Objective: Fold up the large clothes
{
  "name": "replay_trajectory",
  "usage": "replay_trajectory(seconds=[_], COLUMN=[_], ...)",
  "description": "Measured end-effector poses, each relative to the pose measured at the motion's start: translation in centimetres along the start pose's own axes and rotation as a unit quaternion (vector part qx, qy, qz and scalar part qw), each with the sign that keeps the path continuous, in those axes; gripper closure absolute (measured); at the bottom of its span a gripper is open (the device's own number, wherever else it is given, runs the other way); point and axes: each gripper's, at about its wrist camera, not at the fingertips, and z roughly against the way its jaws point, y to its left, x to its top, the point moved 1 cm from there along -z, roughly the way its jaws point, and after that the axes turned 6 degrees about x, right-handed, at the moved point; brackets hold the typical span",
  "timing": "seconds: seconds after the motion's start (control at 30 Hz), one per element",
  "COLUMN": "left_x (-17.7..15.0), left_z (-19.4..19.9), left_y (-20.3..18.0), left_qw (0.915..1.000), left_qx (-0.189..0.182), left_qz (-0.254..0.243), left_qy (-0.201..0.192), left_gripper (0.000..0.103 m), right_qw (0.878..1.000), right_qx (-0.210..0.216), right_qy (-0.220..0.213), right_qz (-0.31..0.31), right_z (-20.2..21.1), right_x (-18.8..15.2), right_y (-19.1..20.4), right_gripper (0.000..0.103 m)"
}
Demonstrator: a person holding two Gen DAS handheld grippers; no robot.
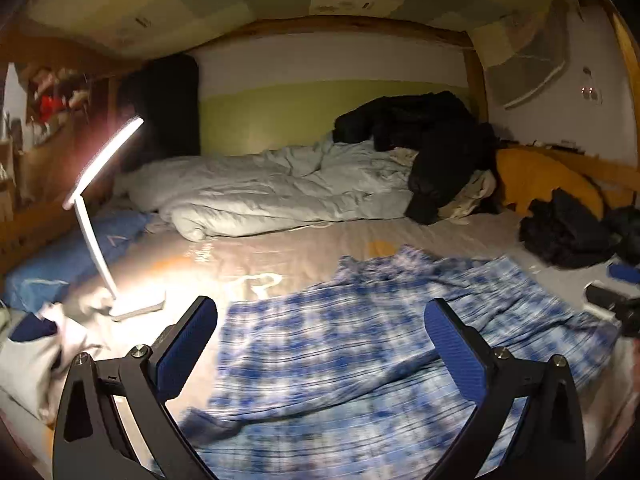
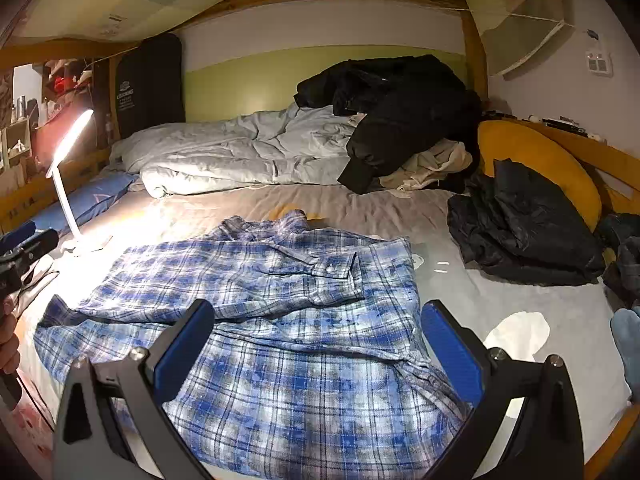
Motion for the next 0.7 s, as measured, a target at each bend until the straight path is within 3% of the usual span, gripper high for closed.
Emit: replay_trajectory(seconds=[0.1, 0.27, 0.43, 0.53, 0.7], left_x=[-1.4, -4.5, -8.0, -9.6, -11.5], left_z=[-0.2, -0.7, -1.6, -1.4, 0.0], left_y=[0.4, -0.2, -2.2, -3.8, -6.9], left_qw=[0.9996, 0.9956, 0.9875, 0.9803, 0.9683], left_qx=[-0.007, -0.034, -0.043, -0.075, -0.105], left_qz=[-0.009, -0.033, -0.072, -0.088, -0.151], left_qy=[0.025, 0.081, 0.133, 0.160, 0.169], left_gripper=[0.000, 0.000, 0.000, 0.000, 0.000], right_qw=[1.000, 0.995, 0.986, 0.977, 0.965], right_qx=[-0.006, -0.014, 0.006, 0.002, 0.003], right_qy=[0.021, 0.090, 0.136, 0.172, 0.210], right_qz=[0.006, 0.042, 0.100, 0.129, 0.159], right_z=[-0.4, -2.3, -2.9, -3.1, -3.3], right_x=[-0.5, -2.7, -5.5, -7.6, -10.7], right_y=[0.3, 1.5, 4.4, 6.3, 8.0], right_gripper=[0.000, 0.000, 0.000, 0.000, 0.000])
